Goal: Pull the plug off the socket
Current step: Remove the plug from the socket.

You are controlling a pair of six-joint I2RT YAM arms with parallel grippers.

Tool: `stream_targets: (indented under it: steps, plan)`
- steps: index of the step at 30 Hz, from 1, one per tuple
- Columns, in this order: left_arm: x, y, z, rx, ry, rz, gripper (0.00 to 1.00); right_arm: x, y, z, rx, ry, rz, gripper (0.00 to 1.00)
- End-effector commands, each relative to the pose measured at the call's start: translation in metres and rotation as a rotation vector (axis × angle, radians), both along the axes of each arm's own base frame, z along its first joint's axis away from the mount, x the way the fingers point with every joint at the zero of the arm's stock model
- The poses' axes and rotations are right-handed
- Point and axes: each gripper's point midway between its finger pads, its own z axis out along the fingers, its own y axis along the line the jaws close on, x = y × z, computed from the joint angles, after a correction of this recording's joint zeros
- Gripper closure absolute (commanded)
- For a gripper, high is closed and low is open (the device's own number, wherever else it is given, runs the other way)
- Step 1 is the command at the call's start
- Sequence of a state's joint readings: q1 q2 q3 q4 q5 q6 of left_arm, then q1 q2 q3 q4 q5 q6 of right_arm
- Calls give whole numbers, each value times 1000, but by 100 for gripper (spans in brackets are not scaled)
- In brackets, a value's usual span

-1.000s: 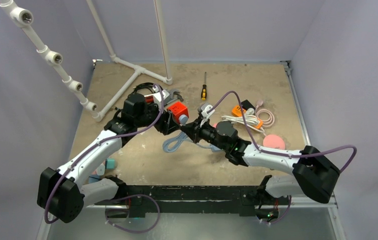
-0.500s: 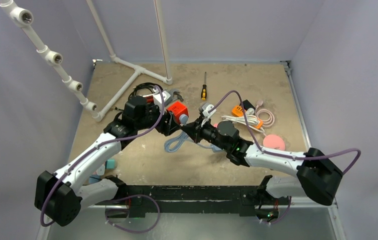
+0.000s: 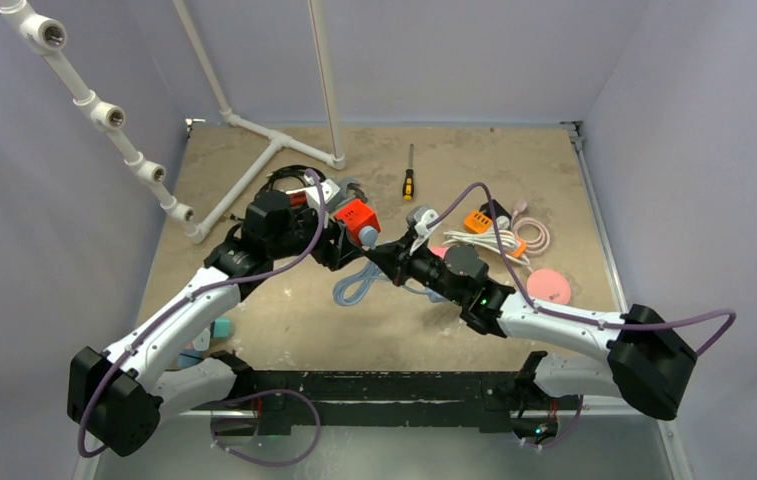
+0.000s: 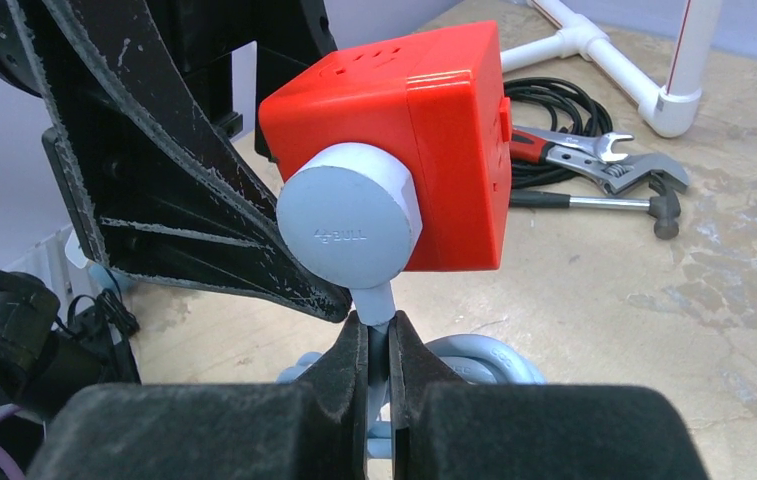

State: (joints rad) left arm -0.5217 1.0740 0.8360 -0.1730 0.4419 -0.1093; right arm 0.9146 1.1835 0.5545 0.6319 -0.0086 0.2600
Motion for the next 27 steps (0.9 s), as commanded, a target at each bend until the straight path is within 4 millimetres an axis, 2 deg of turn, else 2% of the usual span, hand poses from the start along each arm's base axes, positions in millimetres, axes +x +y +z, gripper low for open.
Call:
stream_targets:
  steps: [1, 8, 14, 20, 23, 27]
  plan:
    - [36, 30, 14, -28, -58, 152, 100, 17, -2, 5, 22, -29, -67, 100]
    - [20, 14, 41, -171, -85, 13, 100, 32, 9, -28, -54, 36, -97, 100]
    - [5, -4, 48, -264, -43, -114, 100, 40, 12, -43, -84, 69, -128, 100]
    - [4, -6, 46, -286, -18, -131, 100, 46, 12, -52, -103, 89, -152, 100]
    - [21, 6, 36, -233, -18, -17, 100, 44, 11, -44, -85, 79, -153, 100]
    - [53, 46, 7, -47, -2, 257, 100, 35, 0, -18, -20, 32, -146, 100]
